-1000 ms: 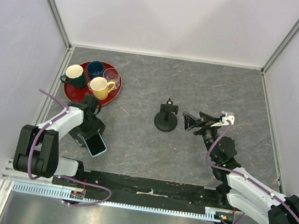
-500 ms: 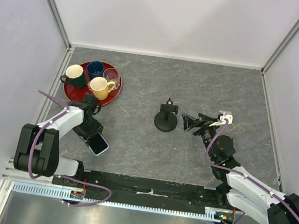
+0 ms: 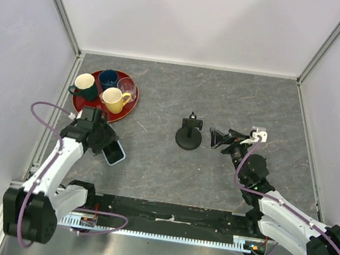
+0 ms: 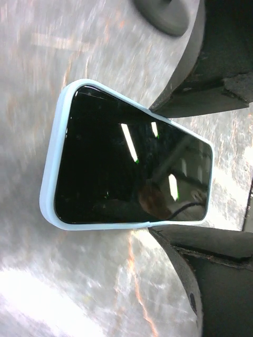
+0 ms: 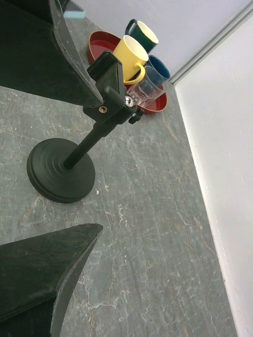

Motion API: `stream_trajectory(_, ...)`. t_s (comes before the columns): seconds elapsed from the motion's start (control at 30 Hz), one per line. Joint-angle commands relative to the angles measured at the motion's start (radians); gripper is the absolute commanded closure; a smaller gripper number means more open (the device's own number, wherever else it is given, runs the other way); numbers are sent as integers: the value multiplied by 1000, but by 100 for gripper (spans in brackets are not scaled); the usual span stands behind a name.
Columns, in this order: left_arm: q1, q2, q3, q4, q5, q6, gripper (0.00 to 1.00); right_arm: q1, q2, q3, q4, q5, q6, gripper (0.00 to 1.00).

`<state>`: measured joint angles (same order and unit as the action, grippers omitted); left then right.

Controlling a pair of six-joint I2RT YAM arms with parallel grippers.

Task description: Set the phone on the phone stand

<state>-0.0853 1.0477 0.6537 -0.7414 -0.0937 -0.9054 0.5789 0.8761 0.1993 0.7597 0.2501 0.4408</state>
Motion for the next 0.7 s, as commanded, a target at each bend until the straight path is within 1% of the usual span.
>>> stream_trajectory(0.0, 1, -181, 40, 169, 144, 225, 98, -2, -8, 15, 9, 38, 18, 2)
stream_trajectory(0.03, 1, -211, 29, 204, 214, 244, 98, -2, -12, 14, 3, 43, 22, 2)
stream_trajectory(0.07, 1, -272, 18, 287, 256, 263, 98, -2, -15, 11, 3, 47, 27, 2)
stream_trajectory(0.1, 1, -294, 3, 324, 294, 295, 98, -2, -22, 9, 3, 57, 30, 2)
stream_trajectory(0.13, 1, -314, -2, 367, 372, 307, 98, -2, -22, 5, 1, 61, 33, 2)
stream_trajectory(0.17, 1, -330, -2, 451, 417, 318, 98, -2, -23, 3, 1, 67, 35, 2)
stream_trajectory(0.2, 1, -328, 3, 502, 463, 332, 98, -2, -25, 2, 1, 81, 35, 2)
stream_trajectory(0.23, 1, -324, 7, 549, 548, 327, 98, -2, -23, 0, 1, 84, 35, 2)
stream_trajectory(0.27, 1, -316, 15, 650, 590, 316, 98, -2, -23, 0, 0, 90, 32, 2)
stream_trajectory(0.33, 1, -267, 59, 733, 682, 271, 98, -2, -23, 8, -16, 98, 21, 2)
stream_trajectory(0.37, 1, -241, 81, 778, 699, 252, 98, -2, -23, 11, -25, 101, 18, 2)
stream_trajectory(0.4, 1, -192, 136, 812, 712, 229, 98, -2, -26, 15, -31, 103, 10, 2)
stream_trajectory(0.43, 2, -161, 167, 821, 724, 221, 98, -1, -25, 28, -49, 107, 7, 2)
stream_trajectory(0.47, 1, -131, 235, 820, 724, 214, 98, -2, -28, 37, -65, 109, 6, 2)
stream_trajectory(0.5, 1, -102, 276, 774, 721, 215, 98, -1, -31, 49, -85, 110, 4, 2)
stream_trajectory(0.53, 1, -39, 315, 751, 716, 220, 98, -2, -32, 81, -141, 121, 9, 2)
stream_trajectory(0.6, 1, 18, 404, 713, 736, 236, 98, -2, -26, 135, -224, 155, 39, 2)
stream_trajectory(0.63, -1, 59, 423, 691, 747, 249, 98, -2, -17, 222, -367, 179, 85, 2)
stream_trajectory(0.67, -1, 75, 444, 666, 732, 281, 98, -2, 15, 277, -457, 189, 108, 2)
